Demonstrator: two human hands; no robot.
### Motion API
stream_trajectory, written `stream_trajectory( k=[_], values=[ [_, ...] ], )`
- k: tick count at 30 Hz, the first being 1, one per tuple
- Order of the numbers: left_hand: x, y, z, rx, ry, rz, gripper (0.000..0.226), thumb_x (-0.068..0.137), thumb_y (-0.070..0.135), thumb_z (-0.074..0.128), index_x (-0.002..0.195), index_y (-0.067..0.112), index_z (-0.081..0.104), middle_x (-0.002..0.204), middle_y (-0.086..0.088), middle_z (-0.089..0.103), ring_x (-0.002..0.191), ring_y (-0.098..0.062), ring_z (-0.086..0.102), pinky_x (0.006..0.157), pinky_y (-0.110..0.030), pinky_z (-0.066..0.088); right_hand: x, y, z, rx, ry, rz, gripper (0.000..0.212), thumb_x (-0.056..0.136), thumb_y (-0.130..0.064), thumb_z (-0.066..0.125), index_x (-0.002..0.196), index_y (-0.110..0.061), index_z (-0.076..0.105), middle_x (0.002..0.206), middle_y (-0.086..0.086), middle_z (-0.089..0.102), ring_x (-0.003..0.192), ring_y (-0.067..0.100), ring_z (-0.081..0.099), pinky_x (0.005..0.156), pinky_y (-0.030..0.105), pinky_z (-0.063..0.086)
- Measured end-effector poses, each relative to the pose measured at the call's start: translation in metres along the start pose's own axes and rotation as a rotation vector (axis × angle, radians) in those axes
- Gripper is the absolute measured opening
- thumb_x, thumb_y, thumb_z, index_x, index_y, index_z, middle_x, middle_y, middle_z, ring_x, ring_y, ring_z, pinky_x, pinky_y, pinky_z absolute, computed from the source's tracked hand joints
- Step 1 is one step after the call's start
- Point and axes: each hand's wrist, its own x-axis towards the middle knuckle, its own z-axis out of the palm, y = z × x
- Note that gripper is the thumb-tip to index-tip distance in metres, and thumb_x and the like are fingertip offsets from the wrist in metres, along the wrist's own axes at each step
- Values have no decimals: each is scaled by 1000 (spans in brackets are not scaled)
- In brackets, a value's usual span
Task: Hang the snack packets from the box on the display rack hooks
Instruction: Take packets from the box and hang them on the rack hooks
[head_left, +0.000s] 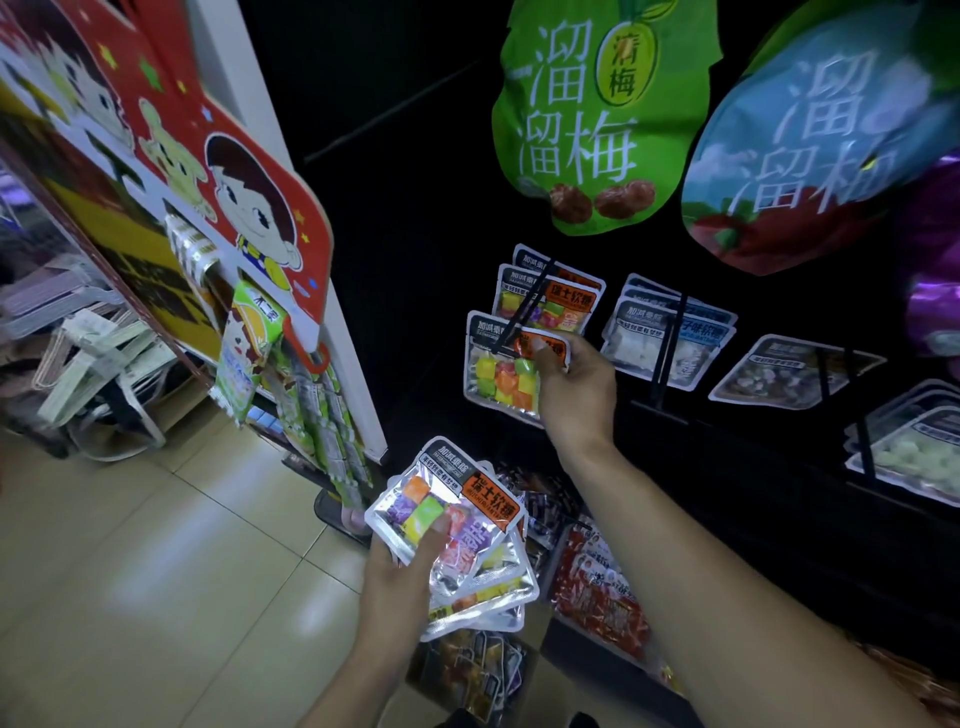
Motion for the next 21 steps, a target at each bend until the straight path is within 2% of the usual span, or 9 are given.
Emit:
stream_trajectory(
  k=[4, 7, 9, 11, 13, 15, 16, 18, 21],
  values=[
    [0, 8, 4, 18, -13, -3, 32, 89, 34, 71, 117, 24, 63, 85, 12, 80, 73, -7, 78, 53, -17, 54, 32, 4, 5, 9, 72, 14, 17, 102, -27, 62, 111, -17, 73, 101, -3, 73, 96, 14, 69, 86, 32, 55],
    [-3, 16, 2, 12, -40, -15, 25, 96, 25, 67, 119, 22, 57, 68, 23, 74, 58, 7, 70, 41, -8, 47, 51, 7, 5, -69, 100, -12, 23, 105, -24, 57, 121, -13, 70, 93, 0, 65, 80, 9, 61, 73, 27, 45],
    [-1, 18, 1, 6, -49, -15, 27, 96, 24, 66, 121, 20, 57, 68, 23, 75, 59, 7, 71, 41, -8, 47, 57, 9, 4, -104, 111, -39, 25, 106, -23, 54, 124, -13, 68, 92, 0, 62, 72, 10, 56, 67, 32, 44],
    [2, 18, 0, 7, -45, -9, 25, 96, 26, 66, 119, 23, 58, 73, 22, 76, 64, 4, 73, 45, -12, 50, 60, 15, 3, -121, 139, -49, 26, 106, -21, 55, 127, -12, 68, 101, 4, 66, 82, 16, 59, 69, 29, 47],
    [5, 18, 1, 17, -45, 8, 24, 95, 31, 67, 118, 26, 60, 80, 21, 78, 70, 2, 75, 56, -19, 52, 55, 23, 3, -91, 174, -48, 30, 103, -21, 59, 132, -13, 63, 122, 5, 66, 105, 13, 60, 83, 16, 49],
    [6, 18, 3, 6, -55, 17, 27, 94, 32, 67, 120, 26, 63, 92, 17, 80, 82, -4, 77, 67, -25, 54, 37, 29, -2, -45, 179, -25, 41, 99, -23, 66, 139, -15, 56, 134, -2, 57, 118, 11, 55, 102, 26, 48],
    [7, 18, 5, -3, -63, 22, 26, 94, 31, 68, 119, 27, 63, 96, 15, 80, 86, -5, 77, 70, -25, 54, 24, 31, -5, -39, 166, 7, 45, 97, -24, 70, 139, -18, 54, 136, -5, 55, 119, 10, 54, 102, 28, 47],
    [7, 20, 8, -4, -71, 28, 24, 93, 30, 69, 116, 31, 63, 99, 17, 80, 89, -3, 77, 74, -27, 54, -12, 30, -15, -50, 86, 100, 39, 91, -32, 76, 126, -22, 61, 127, -6, 62, 111, 11, 61, 89, 21, 48],
    [7, 19, 16, -13, -76, 38, 30, 92, 29, 71, 121, 28, 63, 101, 15, 80, 90, -4, 77, 73, -22, 58, -68, 26, -31, -123, -95, 208, 28, 84, -42, 81, 96, -22, 67, 95, -4, 68, 88, 10, 64, 69, 14, 46]
  ],
)
